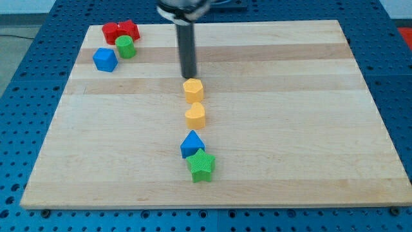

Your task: Move the blue cube above to the yellow hexagon

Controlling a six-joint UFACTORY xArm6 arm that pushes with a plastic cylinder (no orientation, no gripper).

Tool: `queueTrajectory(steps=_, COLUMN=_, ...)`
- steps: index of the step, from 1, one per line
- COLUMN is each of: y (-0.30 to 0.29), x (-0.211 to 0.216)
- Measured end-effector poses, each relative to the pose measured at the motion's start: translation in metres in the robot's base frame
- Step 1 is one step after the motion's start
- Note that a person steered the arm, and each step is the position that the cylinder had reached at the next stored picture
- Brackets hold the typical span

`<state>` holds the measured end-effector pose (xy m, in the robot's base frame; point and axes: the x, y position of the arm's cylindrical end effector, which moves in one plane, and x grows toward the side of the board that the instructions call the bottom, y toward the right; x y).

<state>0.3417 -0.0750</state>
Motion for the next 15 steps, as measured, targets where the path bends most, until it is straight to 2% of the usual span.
queueTrajectory(steps=1, y=-0.048, x=-0.002)
queueTrajectory(steps=2, y=-0.088, x=0.027)
queueTrajectory(steps=3, y=-0.177, x=0.033)
queueTrajectory(steps=4, y=-0.229, x=0.007)
queueTrajectory(steps=8, y=-0.173, x=-0.032)
queueTrajectory(steps=11, y=-0.048, x=-0.011)
queueTrajectory(steps=12, y=-0.054, x=-0.039)
queueTrajectory(steps=13, y=-0.051, x=-0.050)
queueTrajectory(steps=15, y=-0.037, x=-0.010)
